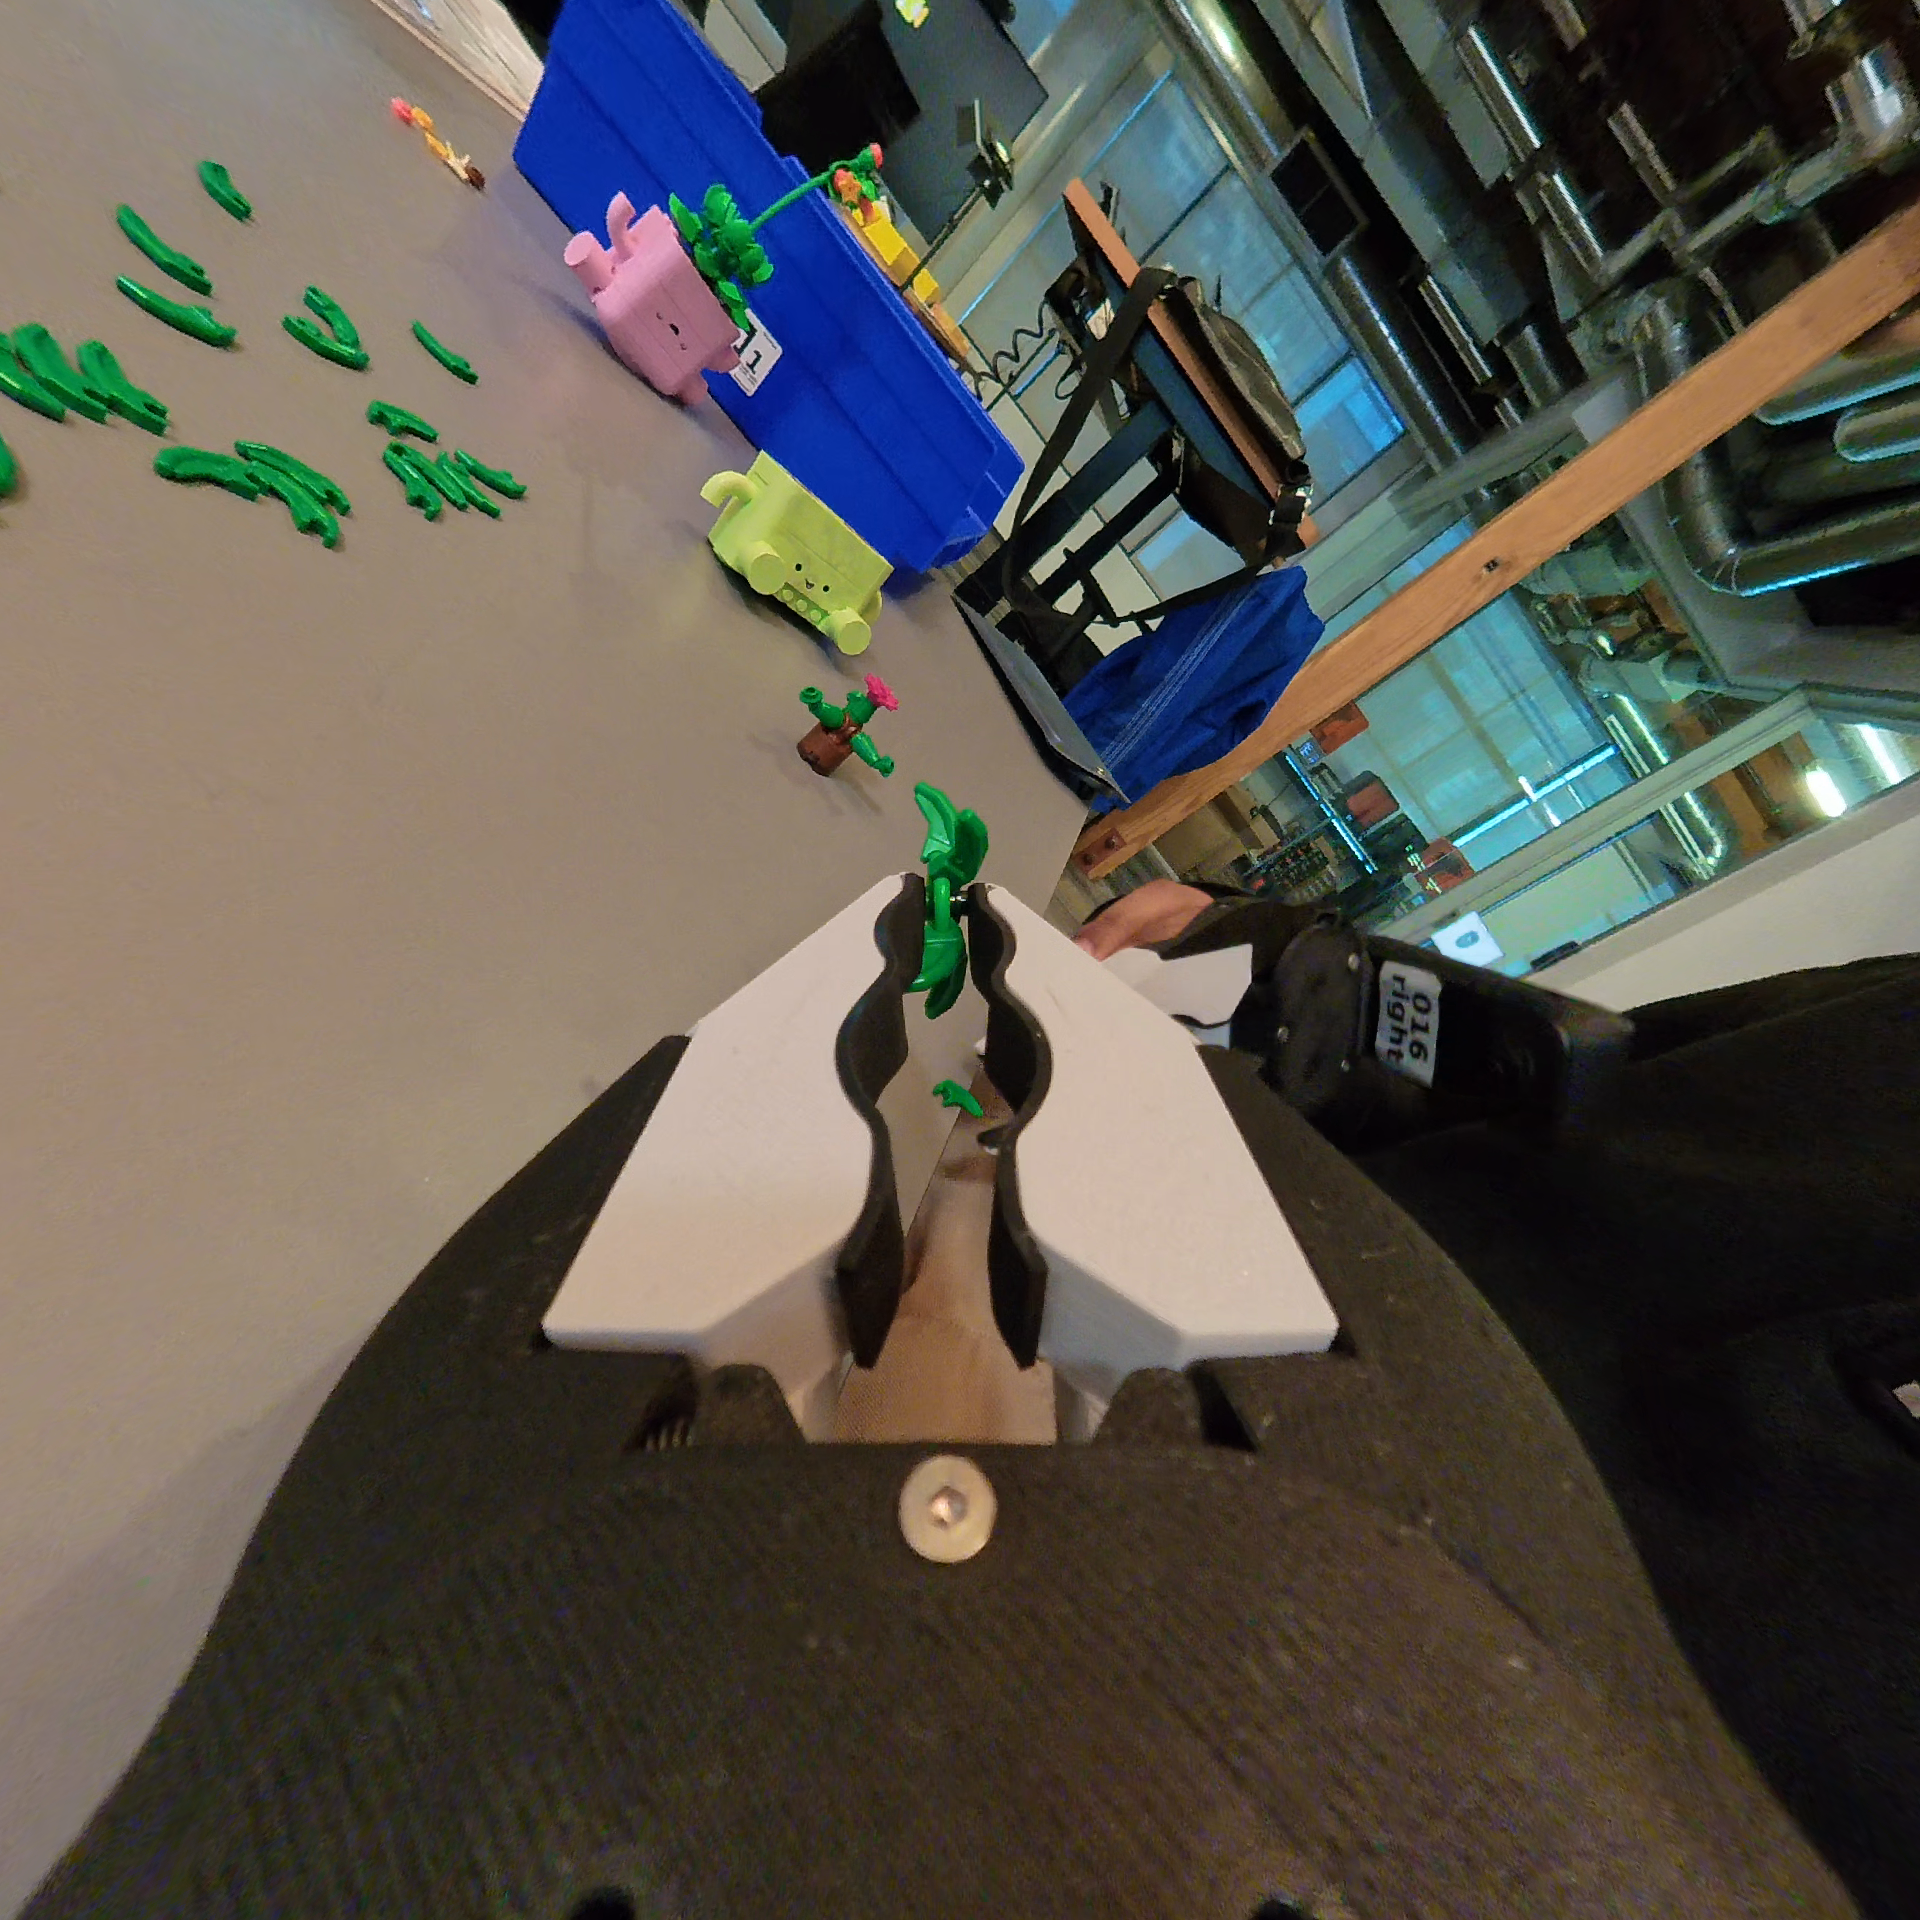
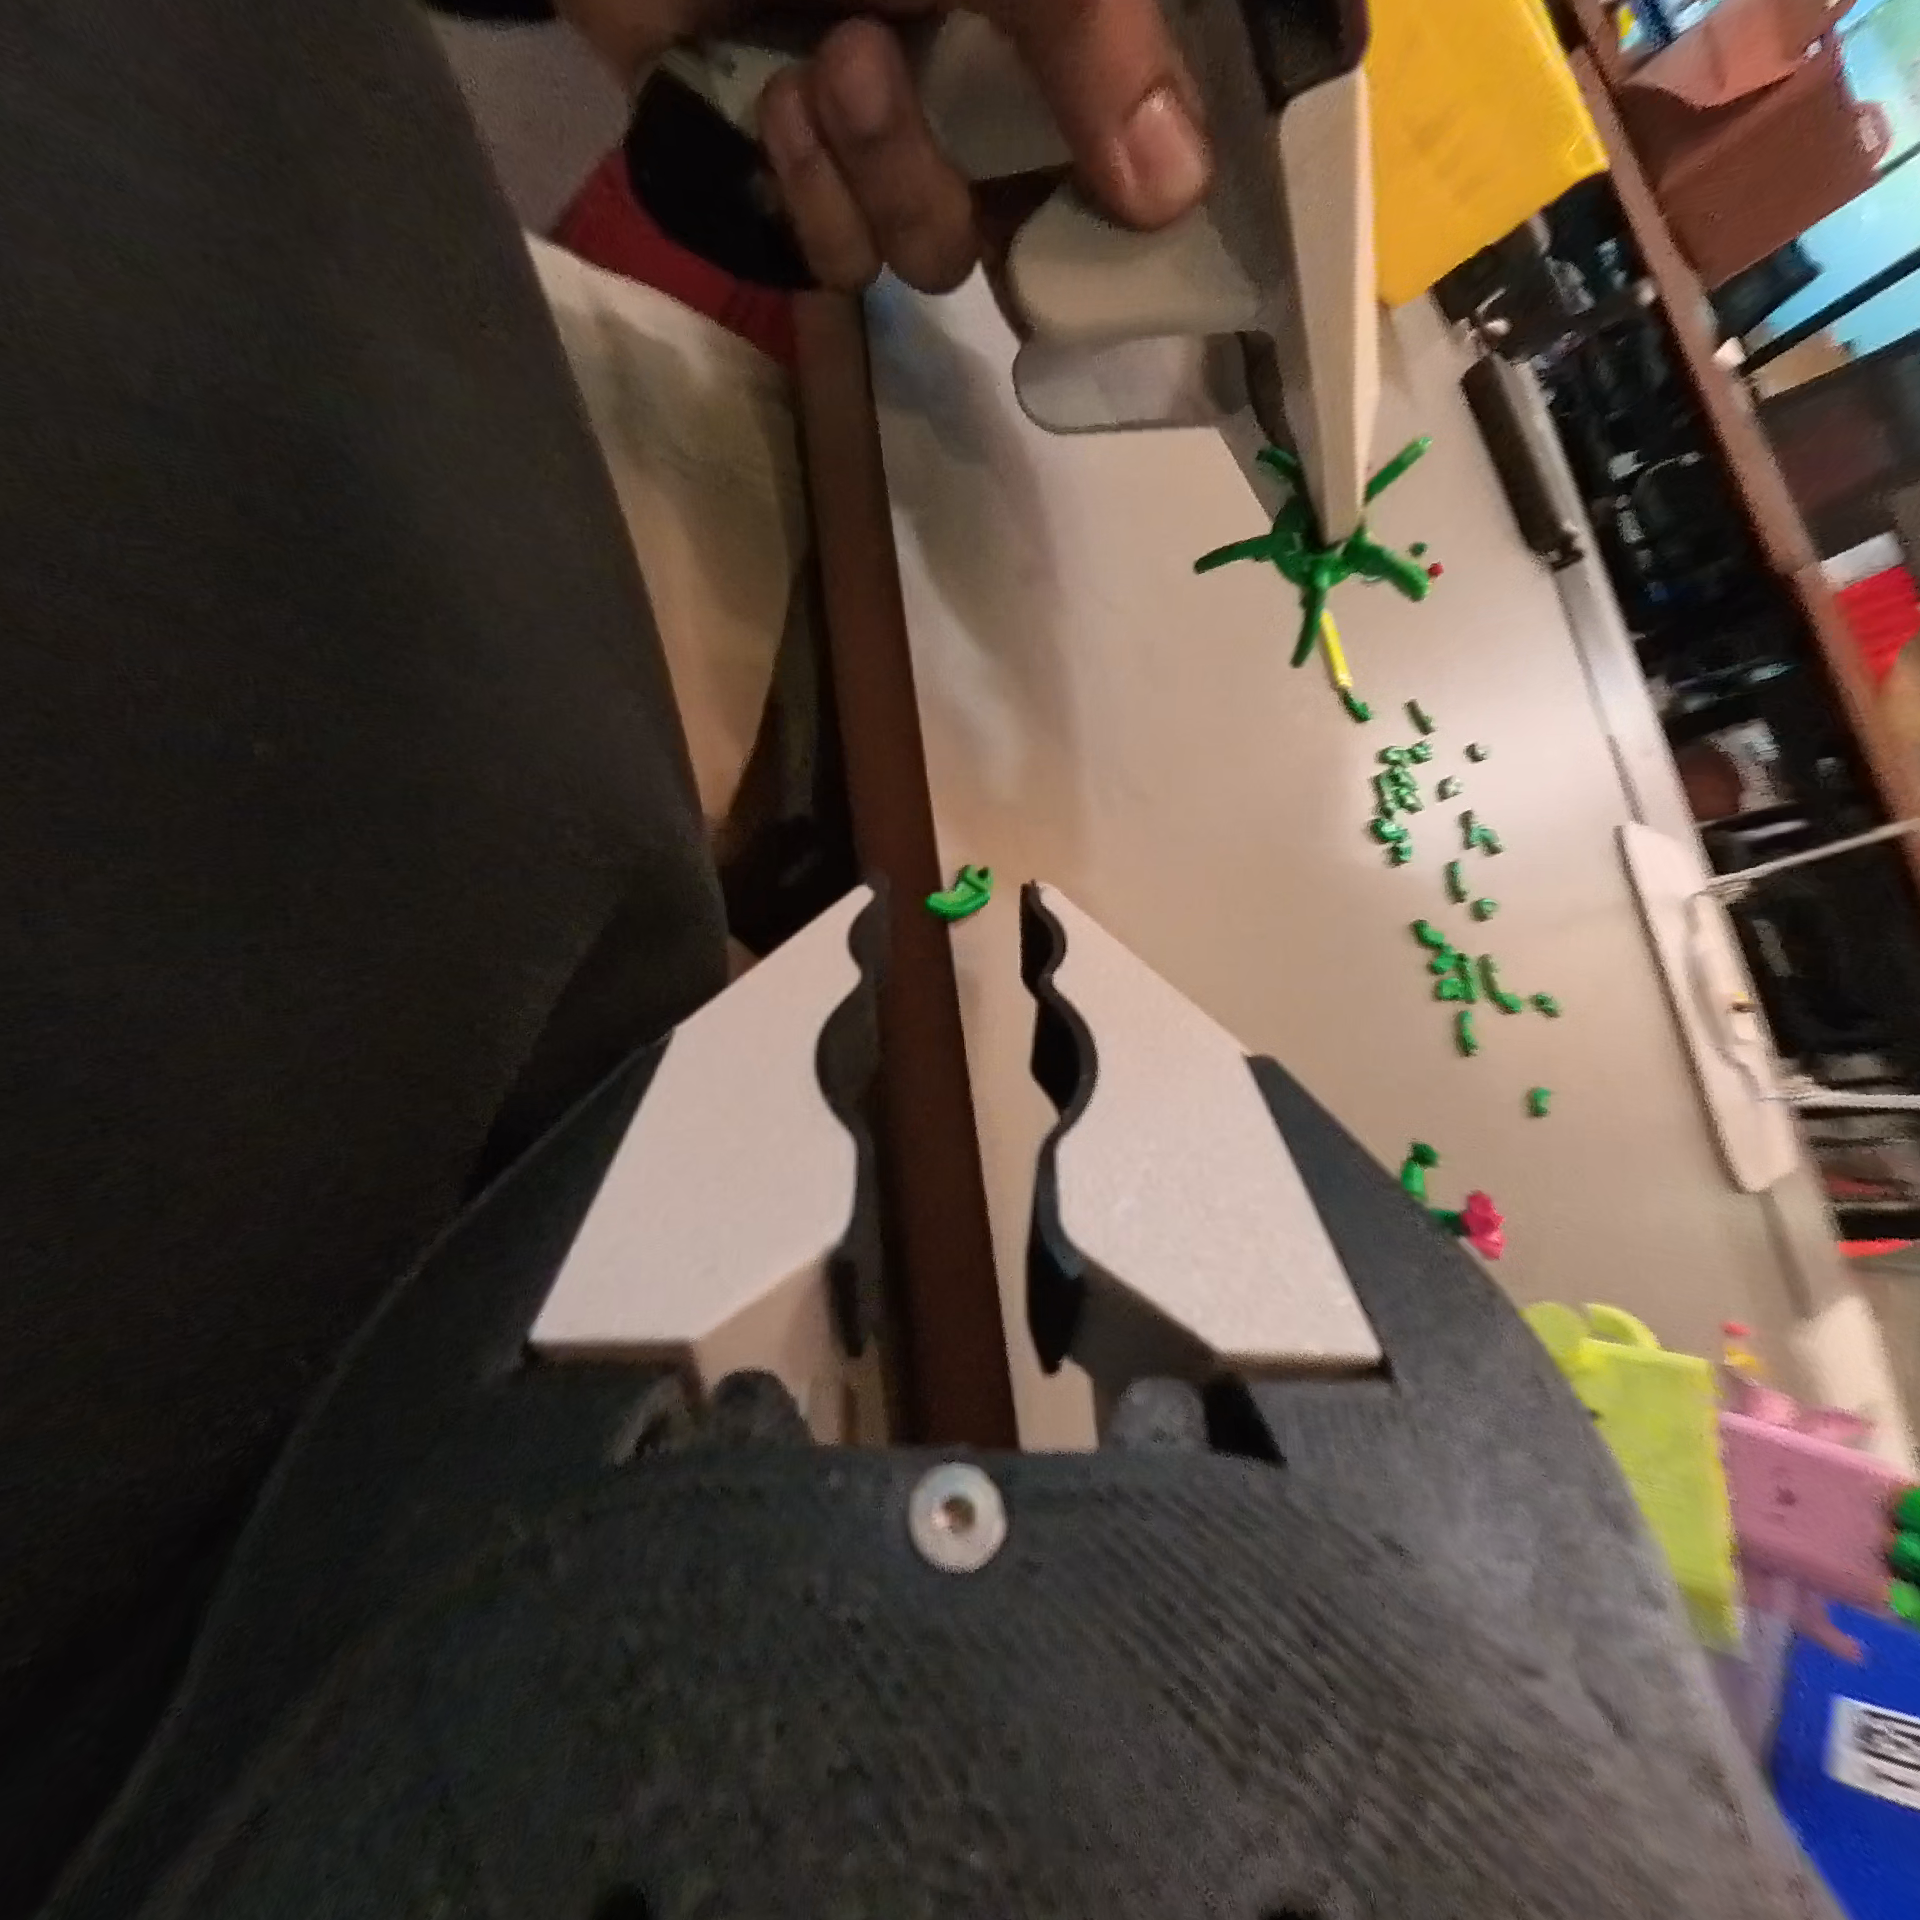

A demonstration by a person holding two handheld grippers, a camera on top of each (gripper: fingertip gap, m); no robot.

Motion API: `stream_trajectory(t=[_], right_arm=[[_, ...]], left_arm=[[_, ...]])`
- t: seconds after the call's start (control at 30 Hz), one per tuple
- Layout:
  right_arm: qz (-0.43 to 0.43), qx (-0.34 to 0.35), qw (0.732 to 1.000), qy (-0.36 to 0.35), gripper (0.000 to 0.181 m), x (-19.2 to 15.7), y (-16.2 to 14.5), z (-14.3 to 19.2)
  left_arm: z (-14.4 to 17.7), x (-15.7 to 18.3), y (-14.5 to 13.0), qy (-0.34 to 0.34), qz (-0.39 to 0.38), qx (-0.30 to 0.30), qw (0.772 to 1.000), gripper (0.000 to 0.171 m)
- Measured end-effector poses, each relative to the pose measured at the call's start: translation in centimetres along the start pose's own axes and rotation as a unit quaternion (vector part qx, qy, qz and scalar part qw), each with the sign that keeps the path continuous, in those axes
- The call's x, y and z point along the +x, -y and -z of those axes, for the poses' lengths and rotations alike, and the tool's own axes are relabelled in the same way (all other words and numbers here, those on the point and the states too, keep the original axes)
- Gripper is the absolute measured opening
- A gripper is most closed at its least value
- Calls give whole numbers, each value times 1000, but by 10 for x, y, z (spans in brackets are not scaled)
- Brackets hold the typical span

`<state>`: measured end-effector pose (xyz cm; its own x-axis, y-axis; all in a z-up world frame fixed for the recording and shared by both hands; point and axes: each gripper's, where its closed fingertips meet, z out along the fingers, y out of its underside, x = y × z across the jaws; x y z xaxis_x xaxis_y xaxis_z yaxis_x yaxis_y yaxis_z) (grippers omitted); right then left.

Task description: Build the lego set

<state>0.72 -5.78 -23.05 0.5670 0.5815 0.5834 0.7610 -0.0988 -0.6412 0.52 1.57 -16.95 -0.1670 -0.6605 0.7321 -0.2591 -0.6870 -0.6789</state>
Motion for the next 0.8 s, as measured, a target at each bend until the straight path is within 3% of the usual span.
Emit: stream_trajectory(t=[0.13,0.5,0.7,0.8], right_arm=[[45,-14,999,-24,19,2,0,-1],[92,-33,995,-5,9,-2,-4,-6],[98,-26,995,-8,1,-2,-1,-4],[62,-17,998,1,1,-1,2,-3]], left_arm=[[-1,1,-1,-2,1,-2,1000,5],[-1,2,-1,-4,2,-2,1000,5],[0,3,0,-15,14,3,1000,5],[1,5,2,-34,38,11,999,5]])
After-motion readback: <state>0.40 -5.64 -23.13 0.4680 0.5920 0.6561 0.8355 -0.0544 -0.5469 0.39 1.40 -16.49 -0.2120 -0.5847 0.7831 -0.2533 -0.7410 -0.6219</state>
